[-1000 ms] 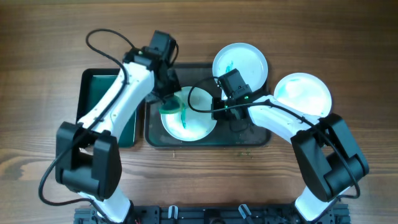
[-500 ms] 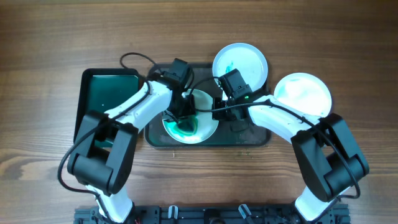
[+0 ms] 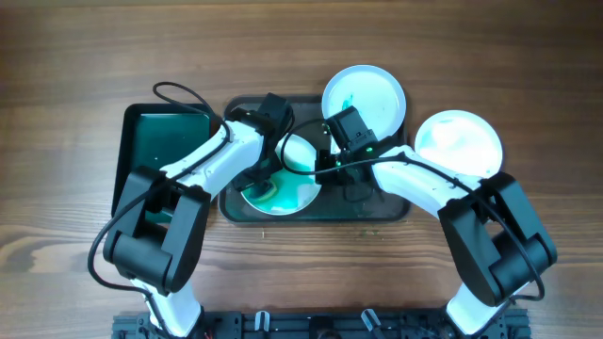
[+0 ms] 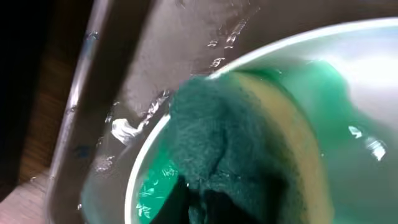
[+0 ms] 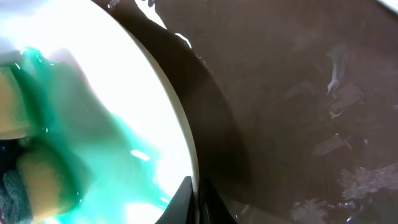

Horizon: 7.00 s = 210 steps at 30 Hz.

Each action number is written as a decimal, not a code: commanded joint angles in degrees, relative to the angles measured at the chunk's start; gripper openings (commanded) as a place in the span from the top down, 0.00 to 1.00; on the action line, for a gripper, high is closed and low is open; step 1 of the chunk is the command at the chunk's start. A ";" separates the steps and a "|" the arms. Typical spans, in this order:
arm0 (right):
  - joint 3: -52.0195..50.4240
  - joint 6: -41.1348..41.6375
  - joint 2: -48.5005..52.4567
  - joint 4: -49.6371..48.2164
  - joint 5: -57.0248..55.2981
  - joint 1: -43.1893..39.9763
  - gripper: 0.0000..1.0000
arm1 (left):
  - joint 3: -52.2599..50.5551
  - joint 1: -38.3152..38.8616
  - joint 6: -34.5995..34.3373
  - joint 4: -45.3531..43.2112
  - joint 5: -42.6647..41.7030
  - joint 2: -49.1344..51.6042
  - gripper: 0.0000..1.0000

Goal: Clean dirty plates on tray and stack at the side
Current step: 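Scrub the held plate with the sponge in the left gripper, then lift the plate with the right gripper and stack it on the cleaned plate, then grasp the top plate with the right gripper and pull it to tray center, then scrub the third plate with the sponge in the left gripper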

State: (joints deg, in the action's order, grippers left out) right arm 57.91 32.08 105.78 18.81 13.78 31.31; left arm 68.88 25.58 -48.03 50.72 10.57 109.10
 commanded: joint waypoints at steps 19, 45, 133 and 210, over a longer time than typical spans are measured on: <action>0.70 0.50 0.79 1.16 -2.32 -0.92 0.96 | -0.17 -3.48 26.40 -5.09 -29.16 2.97 0.96; 8.46 -12.41 -13.44 15.82 -77.66 22.05 0.96 | 18.12 -23.96 22.23 18.16 -9.84 -13.64 0.96; 21.66 -11.23 4.46 26.91 3.39 -13.88 0.96 | 18.10 -21.90 22.03 17.49 -9.84 -13.62 0.96; 4.42 -7.67 4.52 9.77 6.84 -8.96 0.96 | 6.29 -3.87 10.82 -3.15 -2.89 4.57 0.96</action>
State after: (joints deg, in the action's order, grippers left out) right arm 63.46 25.30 109.80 28.12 21.41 22.33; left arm 73.41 24.73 -27.73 41.23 -12.71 112.73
